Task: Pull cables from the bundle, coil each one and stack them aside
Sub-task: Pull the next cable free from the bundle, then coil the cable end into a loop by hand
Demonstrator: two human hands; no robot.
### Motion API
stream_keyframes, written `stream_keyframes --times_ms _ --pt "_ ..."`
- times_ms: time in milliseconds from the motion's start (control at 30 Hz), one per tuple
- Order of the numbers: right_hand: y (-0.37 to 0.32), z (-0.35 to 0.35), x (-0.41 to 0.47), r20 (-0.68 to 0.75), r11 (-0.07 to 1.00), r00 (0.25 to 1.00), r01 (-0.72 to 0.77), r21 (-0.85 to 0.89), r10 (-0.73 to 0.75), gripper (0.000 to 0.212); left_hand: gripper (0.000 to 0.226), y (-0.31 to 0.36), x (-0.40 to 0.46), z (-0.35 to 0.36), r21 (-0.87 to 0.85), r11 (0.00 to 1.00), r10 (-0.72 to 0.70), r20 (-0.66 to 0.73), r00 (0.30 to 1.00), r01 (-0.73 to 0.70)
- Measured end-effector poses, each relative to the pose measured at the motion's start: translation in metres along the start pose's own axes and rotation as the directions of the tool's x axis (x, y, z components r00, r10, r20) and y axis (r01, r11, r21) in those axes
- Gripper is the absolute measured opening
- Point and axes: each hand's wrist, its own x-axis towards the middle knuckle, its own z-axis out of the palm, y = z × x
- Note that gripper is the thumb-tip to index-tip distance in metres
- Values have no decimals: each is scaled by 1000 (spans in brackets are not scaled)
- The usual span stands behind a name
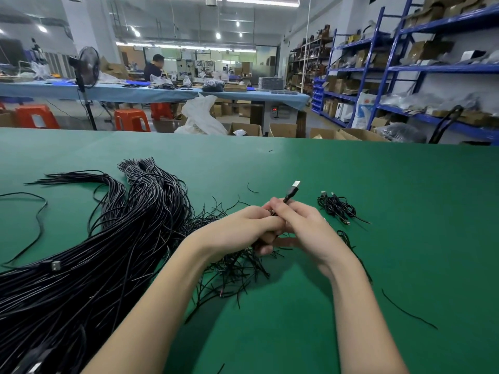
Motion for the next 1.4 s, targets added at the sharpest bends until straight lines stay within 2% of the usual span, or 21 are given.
stream_keyframes --times_ms 67,200,367,500,633,733,833,900,967,1033,1100,1167,1267,1400 --pt "3 3 -1 8 998 1000 12 54 -12 25 27 -1 -2 -1 -35 999 4 53 999 -2" --pt "11 8 3 -80 998 995 57 11 -56 30 27 -2 -3 0 -188 982 11 133 991 14" --pt "14 12 6 -132 979 988 99 180 -76 34 26 -4 0 2 -280 960 43 165 985 5" --pt "18 15 9 -193 972 974 153 178 -118 35 25 -6 4 4 -332 943 55 142 988 -5" --pt "19 8 12 -245 983 960 162 88 -136 29 28 -12 9 1 -191 980 63 8 998 -60" --pt "18 3 11 -190 997 980 68 38 -59 28 31 -14 8 2 -92 992 79 -35 996 -82" --pt "19 -1 10 -187 999 981 -51 -5 49 25 30 -14 7 3 110 990 95 -89 992 -85" --pt "22 -4 10 -188 996 979 -85 -18 80 24 31 -15 8 3 249 966 107 -118 987 -74" --pt "24 -8 8 -186 996 978 -91 -2 89 18 28 -18 8 2 306 950 113 -156 981 -61" --pt "26 -11 8 -148 994 984 -97 56 104 11 23 -19 6 3 256 964 122 -167 978 -77" --pt "28 -13 8 -84 976 987 -117 182 134 6 22 -20 6 3 110 989 113 -156 981 -96" --pt "31 -14 7 -4 924 986 -154 351 166 9 19 -22 8 3 -38 993 108 -151 983 -115" --pt "32 -14 6 105 818 974 -224 530 199 3 16 -23 9 3 -162 974 128 -176 976 -157" --pt "34 -12 8 115 837 972 -234 496 204 18 16 -27 8 1 -207 968 110 -152 982 -140"
